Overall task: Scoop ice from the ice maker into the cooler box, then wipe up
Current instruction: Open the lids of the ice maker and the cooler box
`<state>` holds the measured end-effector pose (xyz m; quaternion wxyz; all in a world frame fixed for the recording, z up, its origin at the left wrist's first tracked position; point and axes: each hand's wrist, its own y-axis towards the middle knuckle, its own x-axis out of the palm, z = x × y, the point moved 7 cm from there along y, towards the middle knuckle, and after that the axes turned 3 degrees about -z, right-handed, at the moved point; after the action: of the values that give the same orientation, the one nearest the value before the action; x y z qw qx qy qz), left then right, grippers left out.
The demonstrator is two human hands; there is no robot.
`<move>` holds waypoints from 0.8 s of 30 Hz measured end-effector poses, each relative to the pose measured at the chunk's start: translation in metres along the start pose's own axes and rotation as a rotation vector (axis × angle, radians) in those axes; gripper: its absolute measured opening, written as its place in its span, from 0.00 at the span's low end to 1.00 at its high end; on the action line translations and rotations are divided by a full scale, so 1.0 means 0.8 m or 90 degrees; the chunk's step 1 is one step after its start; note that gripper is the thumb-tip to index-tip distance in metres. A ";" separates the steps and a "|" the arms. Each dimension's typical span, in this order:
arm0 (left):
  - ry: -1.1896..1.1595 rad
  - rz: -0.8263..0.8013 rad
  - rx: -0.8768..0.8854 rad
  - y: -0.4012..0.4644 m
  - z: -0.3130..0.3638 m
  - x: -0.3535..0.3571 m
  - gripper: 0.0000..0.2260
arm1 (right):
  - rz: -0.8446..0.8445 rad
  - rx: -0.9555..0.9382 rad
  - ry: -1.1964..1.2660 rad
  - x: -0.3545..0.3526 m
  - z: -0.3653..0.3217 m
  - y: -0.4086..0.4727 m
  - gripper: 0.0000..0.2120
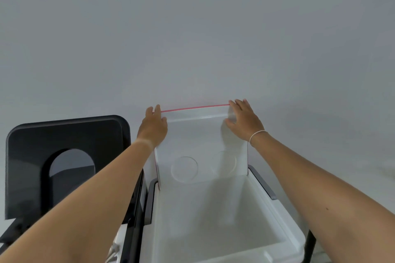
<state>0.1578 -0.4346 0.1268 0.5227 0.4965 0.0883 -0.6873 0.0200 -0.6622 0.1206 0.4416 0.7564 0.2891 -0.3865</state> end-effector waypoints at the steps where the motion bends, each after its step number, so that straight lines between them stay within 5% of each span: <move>1: 0.008 -0.009 -0.002 0.004 -0.002 0.002 0.23 | -0.005 0.002 -0.007 0.001 -0.001 0.004 0.29; 24: 0.126 -0.112 0.017 -0.027 0.018 -0.007 0.28 | -0.100 -0.045 -0.129 -0.012 -0.027 -0.027 0.29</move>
<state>0.1317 -0.4308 0.1298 0.4423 0.5592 0.1737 -0.6793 0.0053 -0.6342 0.1257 0.4630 0.6727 0.3149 -0.4837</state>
